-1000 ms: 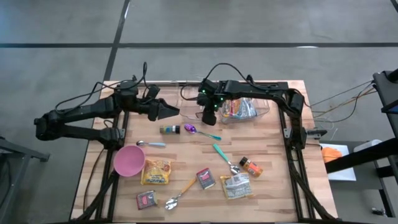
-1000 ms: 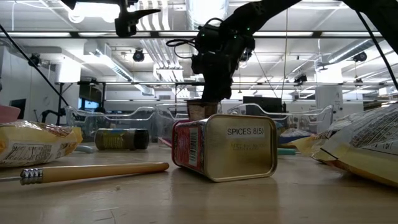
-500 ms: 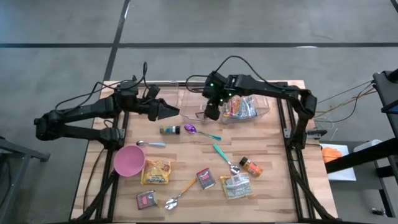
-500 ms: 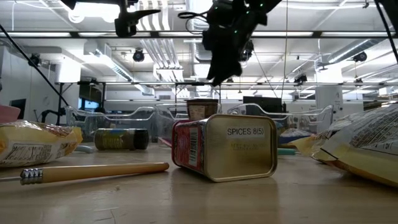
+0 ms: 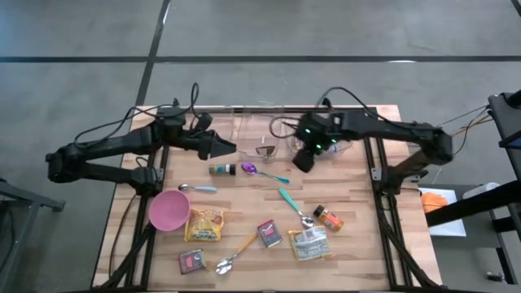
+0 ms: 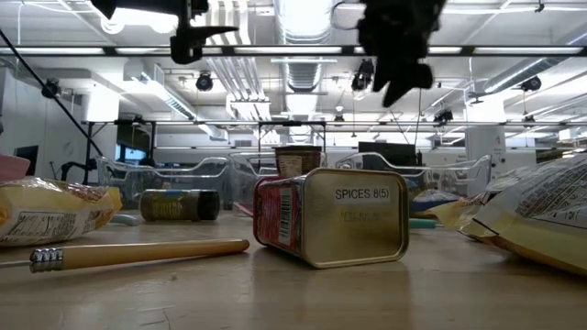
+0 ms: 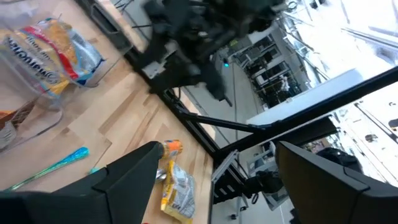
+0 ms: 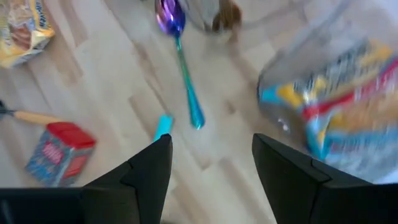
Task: Pick & Place Food Item
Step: Put the orange seasoning bottle into the middle transparent bin
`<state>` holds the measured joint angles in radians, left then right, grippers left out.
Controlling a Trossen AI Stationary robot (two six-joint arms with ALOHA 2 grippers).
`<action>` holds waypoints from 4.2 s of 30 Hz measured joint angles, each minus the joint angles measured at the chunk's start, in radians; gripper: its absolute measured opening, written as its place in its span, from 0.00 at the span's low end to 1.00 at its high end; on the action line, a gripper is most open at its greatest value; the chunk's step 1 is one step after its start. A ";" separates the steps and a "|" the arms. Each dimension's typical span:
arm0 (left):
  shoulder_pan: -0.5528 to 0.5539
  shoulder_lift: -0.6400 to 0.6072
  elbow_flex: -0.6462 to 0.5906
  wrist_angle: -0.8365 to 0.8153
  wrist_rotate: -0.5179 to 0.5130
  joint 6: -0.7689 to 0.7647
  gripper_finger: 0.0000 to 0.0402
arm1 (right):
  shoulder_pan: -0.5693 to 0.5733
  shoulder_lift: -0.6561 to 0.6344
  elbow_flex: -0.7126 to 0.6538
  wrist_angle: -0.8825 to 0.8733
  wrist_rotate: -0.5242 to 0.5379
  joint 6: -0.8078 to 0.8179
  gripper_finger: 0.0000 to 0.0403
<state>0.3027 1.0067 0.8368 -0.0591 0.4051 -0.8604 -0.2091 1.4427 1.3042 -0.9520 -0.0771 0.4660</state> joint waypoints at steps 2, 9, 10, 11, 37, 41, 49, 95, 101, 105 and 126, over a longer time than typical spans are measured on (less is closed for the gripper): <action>0.000 0.026 0.000 0.013 -0.002 -0.001 0.82 | 0.046 -0.059 -0.050 0.005 0.011 0.071 0.55; -0.001 0.152 0.001 0.097 0.053 -0.003 0.82 | 0.255 -0.194 -0.192 -0.002 0.086 0.357 0.54; -0.003 0.168 0.001 0.127 0.069 -0.003 0.82 | 0.289 -0.202 -0.208 -0.002 0.094 0.394 0.54; -0.006 0.181 0.001 0.161 0.079 -0.003 0.82 | 0.322 -0.209 -0.225 -0.002 0.107 0.430 0.54; -0.048 0.419 0.315 0.024 0.139 0.311 0.82 | 0.782 -0.108 -0.381 0.007 0.185 0.914 0.54; -0.050 0.463 0.342 0.021 0.172 0.319 0.82 | 0.816 -0.065 -0.383 0.026 0.185 0.888 0.54; -0.050 0.477 0.337 0.012 0.176 0.334 0.82 | 0.853 0.034 -0.393 0.068 0.205 0.881 0.54; -0.053 0.476 0.336 0.009 0.191 0.329 0.82 | 0.857 0.025 -0.651 0.379 0.183 0.831 0.41; -0.053 0.476 0.336 0.008 0.191 0.329 0.82 | 0.857 0.025 -0.651 0.382 0.184 0.826 0.34; -0.053 0.476 0.336 0.007 0.191 0.329 0.82 | 0.857 0.023 -0.652 0.384 0.184 0.831 0.36; -0.056 0.474 0.336 -0.009 0.257 0.379 0.82 | 0.856 -0.148 -0.643 0.404 0.347 0.813 0.37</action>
<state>0.2464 1.4803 1.1725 -0.0677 0.6623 -0.4814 0.6466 1.2951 0.6613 -0.5478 0.2698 1.2791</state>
